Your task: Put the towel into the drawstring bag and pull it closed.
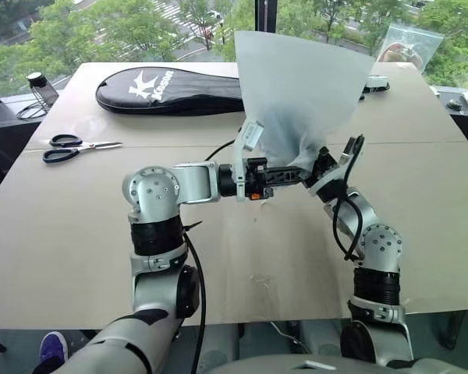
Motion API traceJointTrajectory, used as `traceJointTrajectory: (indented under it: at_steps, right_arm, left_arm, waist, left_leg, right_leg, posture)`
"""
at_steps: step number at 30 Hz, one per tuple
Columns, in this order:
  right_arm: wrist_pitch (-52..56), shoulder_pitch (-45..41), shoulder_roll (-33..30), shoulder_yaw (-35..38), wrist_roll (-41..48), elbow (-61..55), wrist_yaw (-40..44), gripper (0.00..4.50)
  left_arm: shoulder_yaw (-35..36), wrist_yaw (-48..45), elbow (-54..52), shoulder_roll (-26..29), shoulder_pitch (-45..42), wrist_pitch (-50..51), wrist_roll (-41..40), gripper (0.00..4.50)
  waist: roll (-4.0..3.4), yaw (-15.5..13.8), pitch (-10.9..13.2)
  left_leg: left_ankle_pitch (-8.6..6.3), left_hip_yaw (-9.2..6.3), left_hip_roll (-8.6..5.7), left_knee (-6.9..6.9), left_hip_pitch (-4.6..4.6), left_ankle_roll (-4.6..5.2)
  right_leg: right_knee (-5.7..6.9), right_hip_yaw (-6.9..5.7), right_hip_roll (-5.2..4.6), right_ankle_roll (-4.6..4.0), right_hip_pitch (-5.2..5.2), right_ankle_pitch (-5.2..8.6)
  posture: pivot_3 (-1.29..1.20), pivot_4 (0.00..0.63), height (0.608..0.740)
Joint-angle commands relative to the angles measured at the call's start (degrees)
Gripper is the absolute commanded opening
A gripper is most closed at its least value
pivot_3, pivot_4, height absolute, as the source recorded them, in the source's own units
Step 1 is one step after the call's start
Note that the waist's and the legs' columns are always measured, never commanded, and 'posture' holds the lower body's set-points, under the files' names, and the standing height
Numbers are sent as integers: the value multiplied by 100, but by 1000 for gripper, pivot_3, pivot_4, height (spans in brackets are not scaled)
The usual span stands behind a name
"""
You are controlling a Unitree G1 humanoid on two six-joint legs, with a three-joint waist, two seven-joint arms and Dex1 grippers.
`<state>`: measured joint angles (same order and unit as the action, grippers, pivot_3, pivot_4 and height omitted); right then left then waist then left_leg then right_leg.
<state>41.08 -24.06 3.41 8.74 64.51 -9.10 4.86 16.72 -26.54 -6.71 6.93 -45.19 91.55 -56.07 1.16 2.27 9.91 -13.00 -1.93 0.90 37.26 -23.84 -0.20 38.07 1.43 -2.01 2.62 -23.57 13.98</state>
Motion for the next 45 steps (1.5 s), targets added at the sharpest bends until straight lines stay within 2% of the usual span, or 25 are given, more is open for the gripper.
traceJointTrajectory:
  at_steps: [1,3,6,10,12,14,17,20,24,30,37,45]
  right_arm:
    - [37,-89,-368,-704,-774,-386,372,24]
    - [-113,-220,-488,-1055,-1304,-108,564,24]
    - [-333,-492,76,-585,-881,437,627,24]
    - [-573,-669,-110,-810,-1589,707,1129,24]
    - [-472,-542,-333,-935,-1771,475,1239,950]
    - [-299,-386,-761,-1199,-2152,96,1267,1664]
    - [201,-156,-1342,-1290,-2149,-613,1297,2905]
    - [653,-19,-2166,-1585,-2378,-1279,1526,2905]
    - [970,-18,-2869,-1937,-2521,-1858,1860,2905]
    - [1006,-124,-2989,-2054,-2884,-1990,1803,2905]
    - [1256,92,-3428,-1712,-3260,-2444,1543,2905]
    - [1423,-64,-2885,-1825,-3613,-1988,1127,2905]
  left_arm:
    - [142,303,96,-122,-144,95,-593,0]
    - [191,550,223,-183,-99,95,-848,0]
    - [259,901,365,-234,-91,95,-1111,0]
    - [421,1232,512,-156,-118,95,-1115,0]
    - [608,1355,682,-65,-166,95,-1137,0]
    - [862,1489,938,36,-285,81,-1118,0]
    - [1161,1684,1429,284,-493,-51,-1113,0]
    - [1310,1795,1989,566,-690,-235,-955,0]
    - [1386,1815,2570,726,-955,-430,-721,0]
    - [1237,1671,2703,732,-1147,-399,-609,0]
    - [848,1257,2366,1077,-1134,-237,-532,0]
    - [448,891,1985,1095,-1044,-318,-426,0]
  waist:
    - [0,2,0]
    - [0,10,0]
    - [1,24,1]
    - [1,-17,1]
    - [1,-36,1]
    - [2,-55,1]
    - [4,-79,2]
    - [3,30,2]
    - [4,-3,2]
    - [11,-25,5]
    - [11,-31,5]
    - [11,-27,5]
  left_leg:
    - [0,0,0,0,0,0]
    - [0,0,0,0,3,0]
    - [0,0,5,-1,6,0]
    - [0,0,6,-1,4,-1]
    - [0,0,-4,3,-1,-1]
    - [0,-1,-12,3,-3,0]
    - [0,-6,-15,3,-4,-1]
    - [0,-5,-8,-5,3,-1]
    - [0,-7,-10,-9,6,-1]
    - [0,-8,-16,-5,-1,-1]
    - [1,-7,-16,-7,-1,-2]
    - [1,-7,-16,-7,-1,-2]
  right_leg:
    - [1,1,0,0,0,0]
    - [1,1,1,0,0,0]
    - [5,4,6,-1,-1,-1]
    - [5,2,6,-2,-1,-1]
    - [1,2,-3,0,-1,-1]
    - [-2,1,-10,1,0,-1]
    - [-1,-4,-12,1,-1,-1]
    - [3,6,1,0,-5,0]
    - [1,4,0,0,-5,0]
    - [-1,3,-6,1,-5,0]
    - [-2,3,-8,1,-7,0]
    - [-1,4,-9,1,-7,0]
  posture:
    - [0,150,740]
    - [0,150,740]
    - [0,150,740]
    - [0,150,740]
    - [0,150,740]
    - [0,150,740]
    - [0,150,740]
    - [0,150,740]
    - [0,150,740]
    - [0,150,740]
    - [0,150,740]
    - [0,150,740]
